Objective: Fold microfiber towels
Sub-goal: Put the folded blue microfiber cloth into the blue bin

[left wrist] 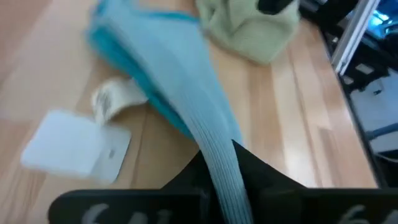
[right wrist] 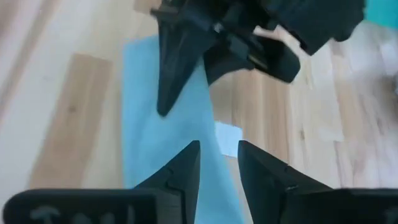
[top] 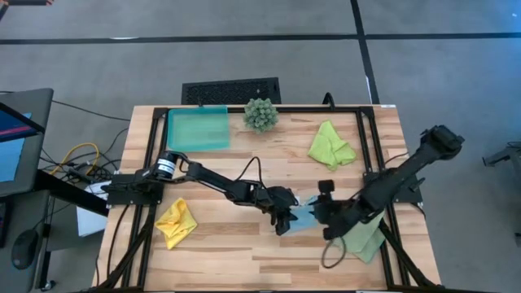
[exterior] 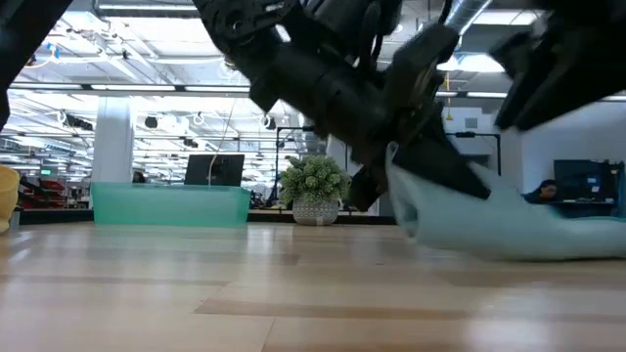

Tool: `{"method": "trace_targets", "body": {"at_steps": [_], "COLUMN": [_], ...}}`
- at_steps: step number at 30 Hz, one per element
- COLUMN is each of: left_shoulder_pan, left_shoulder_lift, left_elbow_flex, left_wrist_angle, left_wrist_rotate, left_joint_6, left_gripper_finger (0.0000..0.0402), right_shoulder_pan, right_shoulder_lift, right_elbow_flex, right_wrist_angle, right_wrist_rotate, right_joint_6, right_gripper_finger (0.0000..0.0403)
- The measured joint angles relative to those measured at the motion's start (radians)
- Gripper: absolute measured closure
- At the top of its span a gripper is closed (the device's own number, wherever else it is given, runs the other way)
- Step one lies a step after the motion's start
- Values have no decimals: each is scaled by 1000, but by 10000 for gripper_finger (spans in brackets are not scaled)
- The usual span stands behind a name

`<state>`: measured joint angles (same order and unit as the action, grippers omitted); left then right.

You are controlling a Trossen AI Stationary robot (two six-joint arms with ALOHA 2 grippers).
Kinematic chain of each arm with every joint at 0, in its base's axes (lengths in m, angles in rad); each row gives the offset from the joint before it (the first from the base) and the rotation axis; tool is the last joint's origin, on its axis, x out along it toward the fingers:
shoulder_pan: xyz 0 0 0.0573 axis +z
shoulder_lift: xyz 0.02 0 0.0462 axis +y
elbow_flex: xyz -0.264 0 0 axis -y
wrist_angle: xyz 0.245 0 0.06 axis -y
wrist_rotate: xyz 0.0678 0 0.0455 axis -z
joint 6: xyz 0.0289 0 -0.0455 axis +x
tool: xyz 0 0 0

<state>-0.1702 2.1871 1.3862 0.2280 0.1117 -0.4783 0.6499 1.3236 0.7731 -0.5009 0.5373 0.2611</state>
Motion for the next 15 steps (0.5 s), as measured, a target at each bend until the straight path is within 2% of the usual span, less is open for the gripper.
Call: {"method": "trace_targets", "body": {"at_steps": [8,15], "left_shoulder_pan": [-21,-7], "left_shoulder_lift": [-111,-218], "left_elbow_flex": [11,11], "left_wrist_angle": [-95,-187], "left_wrist_rotate": [-45,-58], "left_joint_6": [72,80], "left_gripper_finger": [393,390], "right_shoulder_pan": [157,247], "right_shoulder_lift": [-163,-204], "right_elbow_flex": [0,0], "right_wrist_angle": [-48,-39], "right_wrist_rotate": [77,130], "right_joint_6": [91,97], "right_gripper_finger": [282,284]}}
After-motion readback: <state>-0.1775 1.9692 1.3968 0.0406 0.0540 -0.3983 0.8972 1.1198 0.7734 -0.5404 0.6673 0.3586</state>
